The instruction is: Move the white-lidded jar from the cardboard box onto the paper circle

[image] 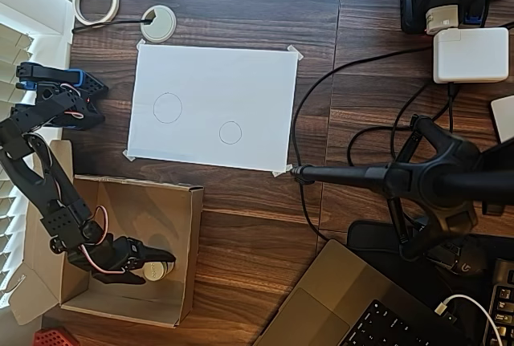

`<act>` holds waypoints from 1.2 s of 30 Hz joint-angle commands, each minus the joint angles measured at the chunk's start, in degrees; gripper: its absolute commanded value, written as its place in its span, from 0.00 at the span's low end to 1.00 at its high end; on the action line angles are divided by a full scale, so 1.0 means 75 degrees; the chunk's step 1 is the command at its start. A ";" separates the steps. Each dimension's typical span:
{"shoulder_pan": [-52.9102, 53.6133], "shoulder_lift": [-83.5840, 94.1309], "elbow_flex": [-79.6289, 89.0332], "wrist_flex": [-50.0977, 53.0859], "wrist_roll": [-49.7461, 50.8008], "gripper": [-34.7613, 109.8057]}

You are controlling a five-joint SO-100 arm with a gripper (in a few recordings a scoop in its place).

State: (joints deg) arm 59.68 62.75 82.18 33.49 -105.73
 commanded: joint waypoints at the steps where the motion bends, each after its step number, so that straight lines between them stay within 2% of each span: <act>1: 0.0094 0.0363 -0.0539 -0.0117 -0.0059 0.51; 8: 0.0059 0.0422 -0.0469 -0.0129 -0.0047 0.49; 19: -0.0047 0.0527 -0.0340 -0.0129 0.0070 0.36; 24: -0.0094 0.0598 -0.0316 -0.0129 0.0117 0.35; 28: -0.0105 0.0645 -0.0281 -0.0141 0.0117 0.35; 31: -0.0094 0.0727 -0.0176 -0.0141 0.0035 0.44; 36: -0.0047 0.1184 0.0434 -0.0141 -0.0117 0.50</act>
State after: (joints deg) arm 58.45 62.75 84.29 32.61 -105.47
